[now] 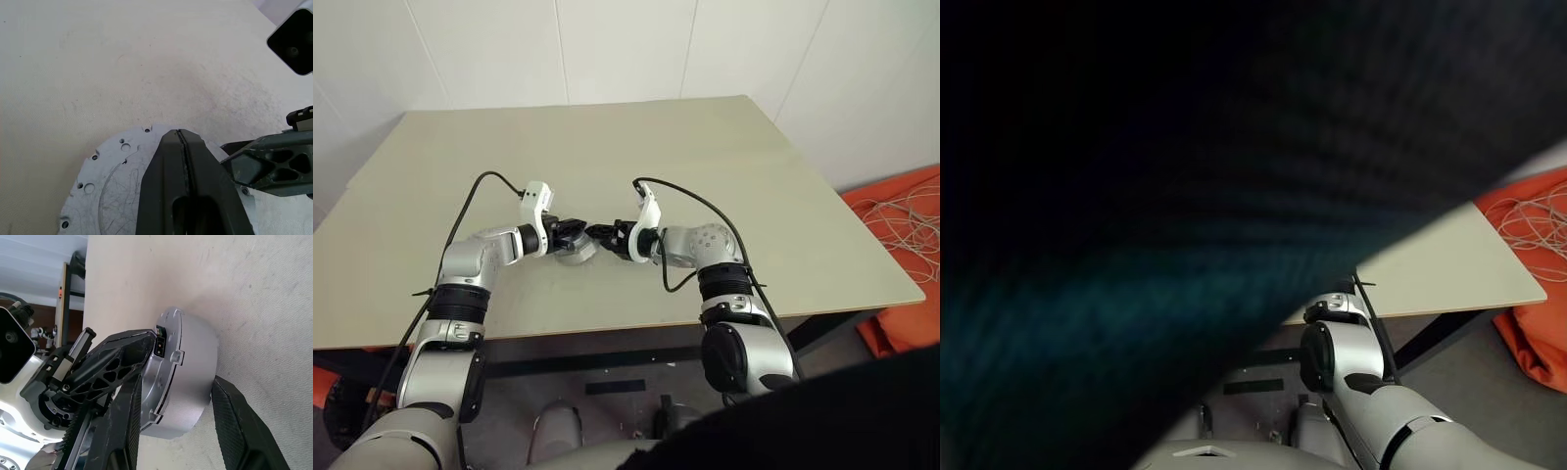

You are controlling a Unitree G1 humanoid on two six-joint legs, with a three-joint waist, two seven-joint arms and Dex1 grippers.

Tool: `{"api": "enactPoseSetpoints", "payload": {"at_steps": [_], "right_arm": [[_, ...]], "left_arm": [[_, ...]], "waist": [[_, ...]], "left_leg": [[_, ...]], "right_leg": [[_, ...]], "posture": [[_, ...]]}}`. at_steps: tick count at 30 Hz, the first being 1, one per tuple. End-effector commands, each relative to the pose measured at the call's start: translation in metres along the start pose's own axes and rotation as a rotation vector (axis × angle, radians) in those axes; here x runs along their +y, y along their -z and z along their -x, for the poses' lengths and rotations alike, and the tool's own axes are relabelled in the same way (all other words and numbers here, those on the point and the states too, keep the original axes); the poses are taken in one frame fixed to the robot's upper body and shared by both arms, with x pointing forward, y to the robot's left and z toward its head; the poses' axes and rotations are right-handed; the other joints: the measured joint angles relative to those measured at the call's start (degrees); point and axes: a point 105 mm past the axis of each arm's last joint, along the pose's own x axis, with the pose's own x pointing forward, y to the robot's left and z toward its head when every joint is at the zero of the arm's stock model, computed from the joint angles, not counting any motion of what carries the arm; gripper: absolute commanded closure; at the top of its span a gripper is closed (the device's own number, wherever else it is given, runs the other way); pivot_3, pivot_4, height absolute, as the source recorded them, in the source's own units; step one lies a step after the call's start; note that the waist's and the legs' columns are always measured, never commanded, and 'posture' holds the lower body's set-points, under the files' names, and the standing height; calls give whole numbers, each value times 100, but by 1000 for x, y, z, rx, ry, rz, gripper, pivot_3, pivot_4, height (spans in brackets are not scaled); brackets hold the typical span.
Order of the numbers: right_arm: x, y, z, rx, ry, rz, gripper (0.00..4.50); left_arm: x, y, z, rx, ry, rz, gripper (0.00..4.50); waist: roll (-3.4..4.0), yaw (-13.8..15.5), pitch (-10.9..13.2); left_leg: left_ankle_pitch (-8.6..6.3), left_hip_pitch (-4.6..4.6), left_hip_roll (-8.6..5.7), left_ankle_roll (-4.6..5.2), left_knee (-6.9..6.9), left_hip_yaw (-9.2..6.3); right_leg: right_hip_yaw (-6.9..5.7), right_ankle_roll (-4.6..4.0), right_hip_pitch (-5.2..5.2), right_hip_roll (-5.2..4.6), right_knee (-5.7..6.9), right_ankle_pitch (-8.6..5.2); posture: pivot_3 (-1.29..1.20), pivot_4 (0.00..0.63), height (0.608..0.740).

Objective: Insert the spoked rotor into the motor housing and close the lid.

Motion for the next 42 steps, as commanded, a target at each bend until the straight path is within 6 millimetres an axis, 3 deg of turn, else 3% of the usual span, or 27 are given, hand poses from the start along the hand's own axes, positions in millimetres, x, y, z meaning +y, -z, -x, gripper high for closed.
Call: {"api": "enactPoseSetpoints", "payload": {"at_steps": [1, 14, 17, 19, 36, 42], "right_arm": [[81, 19, -25, 50, -259, 56, 2124], [77, 17, -28, 37, -247, 60, 2124], [76, 15, -28, 31, -242, 51, 2938], [76, 14, -28, 27, -241, 50, 3227], [71, 5, -25, -1, -235, -4, 3247], [67, -2, -25, -21, -238, -59, 3247]], "left_arm": [[3, 25, -4, 91, -17, 37, 4500], [4, 25, -3, 87, -23, 35, 4500], [5, 24, -3, 86, -22, 34, 4500], [5, 24, -4, 85, -22, 34, 4500], [6, 21, -4, 76, -22, 26, 4500], [8, 8, -3, 9, -24, 49, 4500]], "waist": [[0, -4, 0], [-1, -24, 0], [-1, -25, 0], [0, -18, -1], [0, -16, -1], [-1, -11, 0]], "left_leg": [[0, 1, 0, -1, 1, 0], [7, 6, 8, -12, 4, 0], [7, 7, 9, -12, 4, 0], [8, 6, 8, -12, 4, -1], [7, 3, 7, -12, 4, -2], [6, 0, 7, -11, 4, -2]], "right_leg": [[0, 0, 0, 1, 0, 0], [0, -10, 2, 22, 1, 6], [1, -11, 2, 23, 1, 7], [1, -12, 2, 24, 1, 8], [1, -14, 3, 24, -1, 8], [0, -16, 3, 23, -2, 10]], "posture": [[0, 0, 740], [0, 0, 740], [0, 0, 740], [0, 0, 740], [0, 0, 740], [0, 0, 740]]}}
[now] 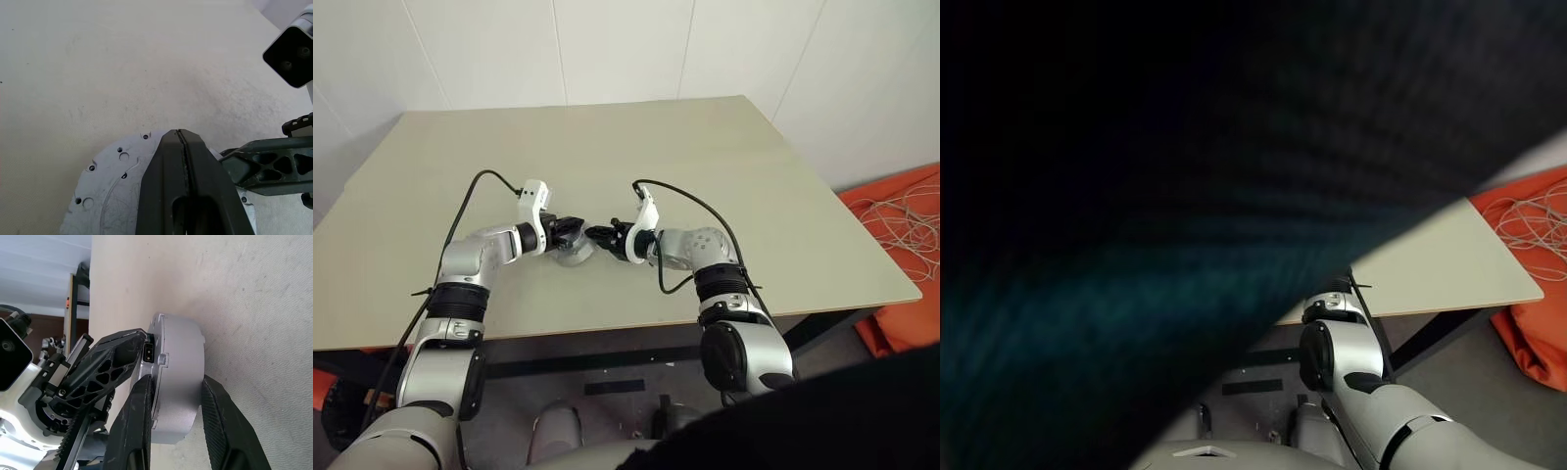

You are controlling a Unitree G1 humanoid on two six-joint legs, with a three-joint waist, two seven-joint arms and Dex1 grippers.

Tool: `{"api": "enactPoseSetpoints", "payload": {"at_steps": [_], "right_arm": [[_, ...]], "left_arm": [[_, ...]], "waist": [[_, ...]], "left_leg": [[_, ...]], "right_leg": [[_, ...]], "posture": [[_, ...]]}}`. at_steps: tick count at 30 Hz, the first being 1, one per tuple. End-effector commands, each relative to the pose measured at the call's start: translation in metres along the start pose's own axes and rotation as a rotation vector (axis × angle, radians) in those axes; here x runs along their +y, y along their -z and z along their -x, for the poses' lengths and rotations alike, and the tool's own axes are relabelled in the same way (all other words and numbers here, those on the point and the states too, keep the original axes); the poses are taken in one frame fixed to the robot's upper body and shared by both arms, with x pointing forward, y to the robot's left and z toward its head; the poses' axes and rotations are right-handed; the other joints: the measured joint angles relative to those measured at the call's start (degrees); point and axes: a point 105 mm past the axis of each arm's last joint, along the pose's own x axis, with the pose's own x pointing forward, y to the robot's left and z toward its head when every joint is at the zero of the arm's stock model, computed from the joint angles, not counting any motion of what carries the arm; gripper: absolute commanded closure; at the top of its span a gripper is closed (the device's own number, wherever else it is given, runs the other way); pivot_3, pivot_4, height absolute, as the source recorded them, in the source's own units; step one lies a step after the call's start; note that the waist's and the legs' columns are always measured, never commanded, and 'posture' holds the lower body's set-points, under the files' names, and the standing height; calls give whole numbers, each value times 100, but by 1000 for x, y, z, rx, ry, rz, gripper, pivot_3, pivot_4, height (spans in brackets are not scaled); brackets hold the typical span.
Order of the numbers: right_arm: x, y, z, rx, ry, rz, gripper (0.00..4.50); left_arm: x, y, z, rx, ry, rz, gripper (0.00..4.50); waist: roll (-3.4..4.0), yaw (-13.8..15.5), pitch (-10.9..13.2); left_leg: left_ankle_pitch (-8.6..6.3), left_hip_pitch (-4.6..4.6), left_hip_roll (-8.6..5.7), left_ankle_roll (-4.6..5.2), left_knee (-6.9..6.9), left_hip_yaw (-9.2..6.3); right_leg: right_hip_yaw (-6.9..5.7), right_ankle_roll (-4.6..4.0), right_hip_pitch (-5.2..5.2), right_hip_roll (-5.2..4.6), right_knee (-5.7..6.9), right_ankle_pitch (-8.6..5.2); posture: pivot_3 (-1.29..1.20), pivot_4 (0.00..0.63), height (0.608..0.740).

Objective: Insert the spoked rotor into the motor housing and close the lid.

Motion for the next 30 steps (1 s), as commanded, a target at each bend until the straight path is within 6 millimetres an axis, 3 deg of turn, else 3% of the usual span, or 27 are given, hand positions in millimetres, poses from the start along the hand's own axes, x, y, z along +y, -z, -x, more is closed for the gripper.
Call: {"api": "enactPoseSetpoints", "payload": {"at_steps": [1, 30], "right_arm": [[73, 7, -20, 21, -217, 16, 3247], [65, -11, -14, -42, -257, -91, 3331]], "left_arm": [[4, 11, -2, 35, -12, 41, 4500], [9, -5, 2, -63, -24, 89, 4500]], "waist": [[0, -2, 0], [-6, 72, 4]], "left_leg": [[0, 0, 0, 0, 0, 0], [-2, -24, 1, 2, 2, -6]], "right_leg": [[0, 0, 0, 0, 0, 0], [-12, -6, -10, 0, -4, 3]], "posture": [[0, 0, 740], [0, 0, 740]]}}
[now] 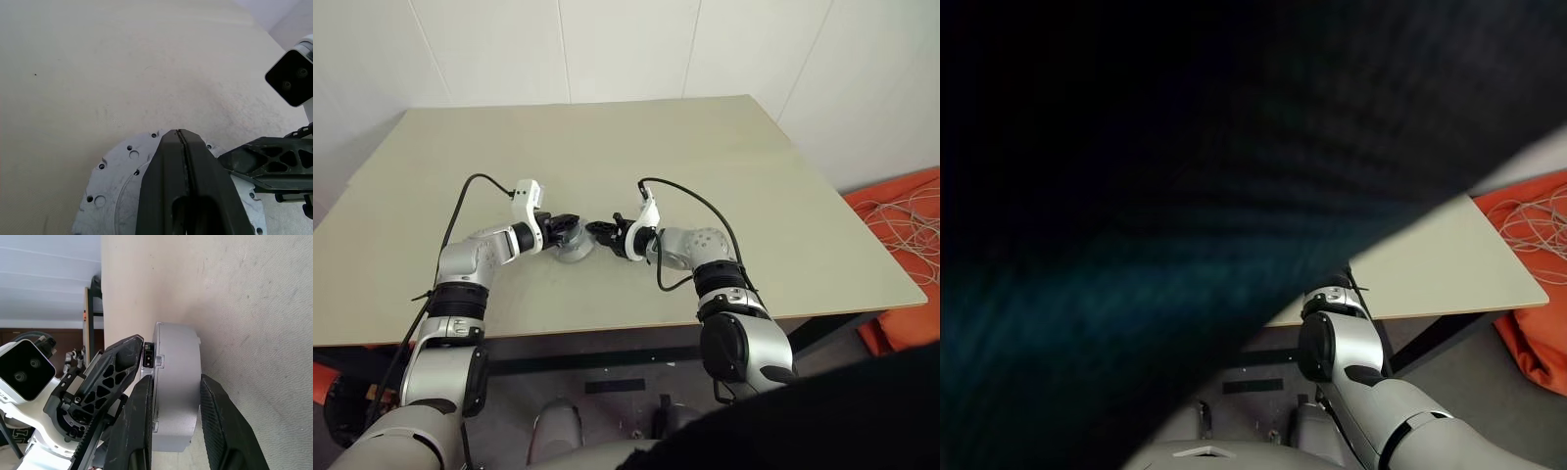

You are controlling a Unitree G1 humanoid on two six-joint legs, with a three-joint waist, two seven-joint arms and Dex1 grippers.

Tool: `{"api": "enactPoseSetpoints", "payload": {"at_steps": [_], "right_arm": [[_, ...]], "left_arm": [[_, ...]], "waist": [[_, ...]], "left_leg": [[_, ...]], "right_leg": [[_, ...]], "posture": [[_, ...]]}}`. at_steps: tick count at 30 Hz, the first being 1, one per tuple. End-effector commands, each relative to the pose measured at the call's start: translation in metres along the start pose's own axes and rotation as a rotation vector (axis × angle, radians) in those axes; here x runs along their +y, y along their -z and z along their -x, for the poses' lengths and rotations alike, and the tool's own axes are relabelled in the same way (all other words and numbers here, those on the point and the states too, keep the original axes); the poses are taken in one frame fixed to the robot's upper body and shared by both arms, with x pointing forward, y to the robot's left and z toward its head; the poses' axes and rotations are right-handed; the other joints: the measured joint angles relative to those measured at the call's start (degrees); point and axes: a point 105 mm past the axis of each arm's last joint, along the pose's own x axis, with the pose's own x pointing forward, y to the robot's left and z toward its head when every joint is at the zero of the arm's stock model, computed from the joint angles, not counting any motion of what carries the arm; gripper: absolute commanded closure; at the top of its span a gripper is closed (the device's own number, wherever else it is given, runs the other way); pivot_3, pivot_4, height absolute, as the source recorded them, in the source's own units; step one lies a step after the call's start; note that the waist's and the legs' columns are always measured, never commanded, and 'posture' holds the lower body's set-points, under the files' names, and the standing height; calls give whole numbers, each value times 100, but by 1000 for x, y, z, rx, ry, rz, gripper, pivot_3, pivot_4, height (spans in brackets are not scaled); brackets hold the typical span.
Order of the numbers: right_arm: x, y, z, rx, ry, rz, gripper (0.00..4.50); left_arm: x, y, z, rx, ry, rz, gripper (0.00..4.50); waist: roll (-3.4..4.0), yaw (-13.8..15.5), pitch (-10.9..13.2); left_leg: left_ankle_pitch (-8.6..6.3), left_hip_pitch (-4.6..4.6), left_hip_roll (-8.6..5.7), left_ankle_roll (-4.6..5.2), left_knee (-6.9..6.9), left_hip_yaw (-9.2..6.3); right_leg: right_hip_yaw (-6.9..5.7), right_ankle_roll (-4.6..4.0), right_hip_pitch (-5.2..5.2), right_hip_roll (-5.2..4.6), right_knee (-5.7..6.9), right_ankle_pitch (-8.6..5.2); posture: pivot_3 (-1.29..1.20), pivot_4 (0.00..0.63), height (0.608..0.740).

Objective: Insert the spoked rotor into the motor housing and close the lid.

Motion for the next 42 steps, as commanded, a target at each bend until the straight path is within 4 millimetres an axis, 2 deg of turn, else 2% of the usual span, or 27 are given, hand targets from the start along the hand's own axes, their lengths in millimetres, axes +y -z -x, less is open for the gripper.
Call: {"api": "enactPoseSetpoints", "payload": {"at_steps": [1, 10, 19, 24, 31, 35, 39, 42], "right_arm": [[65, 2, -14, 0, -223, 11, 3331], [64, 2, -14, -2, -209, 15, 3337], [62, -1, -14, -16, -202, 1, 3337], [61, -6, -12, -39, -204, -4, 3337], [65, -29, 0, -116, -228, -14, 3337], [70, -44, 12, -171, -265, -9, 3337], [65, -63, 33, -251, -282, 2, 3337], [62, -69, 42, -280, -290, -1, 3337]], "left_arm": [[-4, -6, -1, -44, 24, 46, 4500], [-17, -48, 11, -268, 158, 263, 4500], [-16, -61, 23, -369, 215, 384, 4500], [-9, -61, 29, -393, 212, 466, 4500], [1, -59, 39, -436, 202, 550, 4500], [9, -51, 41, -450, 169, 599, 4500], [8, -47, 40, -433, 153, 596, 4500], [8, -46, 39, -429, 149, 596, 4500]], "waist": [[0, 15, 0], [-3, 83, 2], [-5, 84, 3], [-5, 84, 4], [-8, 84, 5], [-9, 84, 6], [-14, 109, 9], [-19, 139, 12]], "left_leg": [[0, 0, 0, 0, 0, 0], [-1, -61, 2, 2, 26, -22], [-1, -72, 1, 2, 29, -34], [-1, -75, 1, 2, 30, -39], [-1, -80, 1, 2, 31, -46], [-1, -81, 1, 2, 32, -50], [-1, -83, 0, 2, 33, -53], [-1, -90, 0, 1, 38, -65]], "right_leg": [[0, 0, 0, 0, 0, 0], [-29, -9, -23, -2, 0, 6], [-44, -9, -23, -6, -1, 6], [-50, -8, -22, -7, -1, 6], [-58, -8, -22, -8, -2, 7], [-63, -7, -21, -8, -2, 7], [-67, -5, -18, -10, -3, 8], [-78, 1, -16, -11, -3, 12]], "posture": [[0, 0, 740], [0, 0, 740], [0, 0, 740], [0, 0, 740], [0, 0, 740], [0, 0, 740], [0, 0, 740], [0, 0, 740]]}}
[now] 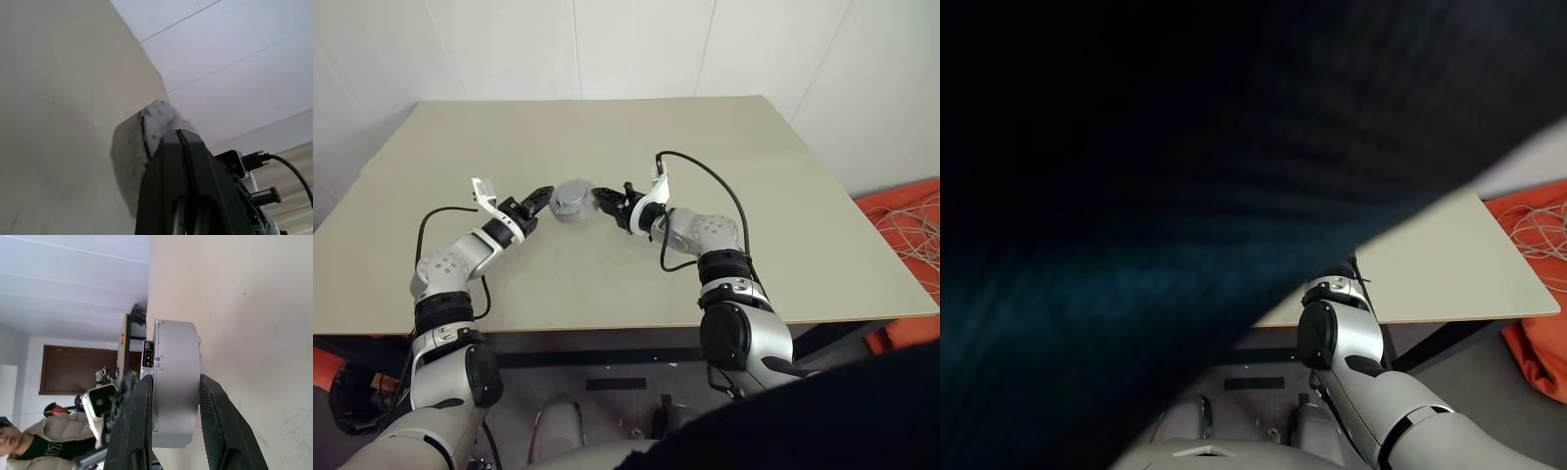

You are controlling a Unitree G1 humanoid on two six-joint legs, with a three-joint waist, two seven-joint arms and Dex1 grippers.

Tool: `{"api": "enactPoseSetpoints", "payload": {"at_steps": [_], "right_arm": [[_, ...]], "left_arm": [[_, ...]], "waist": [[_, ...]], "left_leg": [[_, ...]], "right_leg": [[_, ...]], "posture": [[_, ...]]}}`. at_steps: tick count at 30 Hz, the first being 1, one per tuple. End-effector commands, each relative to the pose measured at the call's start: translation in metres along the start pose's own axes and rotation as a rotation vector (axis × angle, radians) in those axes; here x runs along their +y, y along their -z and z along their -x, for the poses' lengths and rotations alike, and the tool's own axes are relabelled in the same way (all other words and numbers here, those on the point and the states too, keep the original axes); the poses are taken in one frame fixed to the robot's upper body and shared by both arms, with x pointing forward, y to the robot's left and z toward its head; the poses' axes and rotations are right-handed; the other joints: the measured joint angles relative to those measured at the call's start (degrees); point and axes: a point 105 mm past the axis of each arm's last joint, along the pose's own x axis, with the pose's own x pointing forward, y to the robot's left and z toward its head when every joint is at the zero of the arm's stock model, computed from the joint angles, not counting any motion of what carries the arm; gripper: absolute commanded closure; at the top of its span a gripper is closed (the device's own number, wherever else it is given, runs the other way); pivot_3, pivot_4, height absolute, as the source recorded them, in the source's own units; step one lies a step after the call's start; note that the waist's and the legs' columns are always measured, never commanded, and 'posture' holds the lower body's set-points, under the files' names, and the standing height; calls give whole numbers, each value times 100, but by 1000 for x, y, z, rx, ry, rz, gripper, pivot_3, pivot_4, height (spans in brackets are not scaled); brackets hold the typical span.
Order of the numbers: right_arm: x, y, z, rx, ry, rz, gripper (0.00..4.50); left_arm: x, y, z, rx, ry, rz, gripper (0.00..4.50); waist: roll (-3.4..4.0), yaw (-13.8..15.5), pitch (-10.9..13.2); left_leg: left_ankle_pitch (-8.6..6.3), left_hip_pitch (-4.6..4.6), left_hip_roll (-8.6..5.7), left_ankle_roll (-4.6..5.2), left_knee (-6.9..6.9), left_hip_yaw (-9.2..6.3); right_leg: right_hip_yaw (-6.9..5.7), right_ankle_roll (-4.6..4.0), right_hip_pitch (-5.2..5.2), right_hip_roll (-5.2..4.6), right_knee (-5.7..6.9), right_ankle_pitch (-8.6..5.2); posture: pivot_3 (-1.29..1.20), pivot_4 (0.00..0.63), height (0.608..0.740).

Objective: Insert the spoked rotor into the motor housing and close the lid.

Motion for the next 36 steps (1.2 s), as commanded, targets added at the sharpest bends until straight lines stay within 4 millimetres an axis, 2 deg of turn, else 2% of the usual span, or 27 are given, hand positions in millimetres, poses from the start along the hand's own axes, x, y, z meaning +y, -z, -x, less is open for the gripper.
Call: {"api": "enactPoseSetpoints", "payload": {"at_steps": [1, 6, 13, 16, 25, 28, 32, 36], "right_arm": [[27, -23, 12, -85, -118, 19, 3337], [29, -36, 27, -145, -139, 31, 3337], [28, -34, 30, -149, -126, 45, 3337], [27, -35, 30, -154, -114, 51, 3337], [27, -37, 31, -159, -103, 59, 3337], [27, -38, 31, -162, -104, 60, 3337], [27, -39, 31, -165, -102, 62, 3337], [33, -39, 34, -160, -133, 50, 3337]], "left_arm": [[-12, -8, -2, -23, 41, -25, 4500], [-12, -5, -6, -12, 41, -18, 4500], [-18, -6, -9, -21, 80, 22, 4500], [-20, -3, -11, 0, 95, 5, 3927], [-22, 1, -12, 21, 121, 50, 1005], [-12, 2, -16, 12, 70, 92, 102], [-8, 4, -19, 13, 63, 122, 45], [-7, 8, -27, 12, 71, 248, 45]], "waist": [[0, 18, 0], [0, 49, 0], [0, 71, 0], [0, 90, 0], [0, 102, 0], [0, 104, 0], [0, 104, 0], [0, 110, 0]], "left_leg": [[0, 0, 0, 0, 1, 0], [1, 1, 0, -1, 3, -2], [2, 2, 1, -3, 3, -2], [2, 1, 1, -3, 4, -3], [2, -2, -1, -4, 7, -5], [2, -4, -1, -4, 11, -7], [2, -6, -1, -4, 17, -11], [2, -12, -1, -4, 21, -20]], "right_leg": [[-1, 1, 1, 0, 0, 1], [-5, 9, 2, -1, 0, 5], [-8, 10, 2, -1, 1, 6], [-9, 11, 2, -2, 1, 6], [-13, 12, 2, -6, 3, 7], [-14, 13, 3, -6, 3, 8], [-15, 14, 4, -6, 5, 9], [-22, 14, 4, -6, 5, 9]], "posture": [[0, 0, 740], [0, 0, 740], [0, 0, 740], [0, 0, 740], [0, 0, 740], [0, 0, 740], [0, 0, 740], [0, 0, 740]]}}
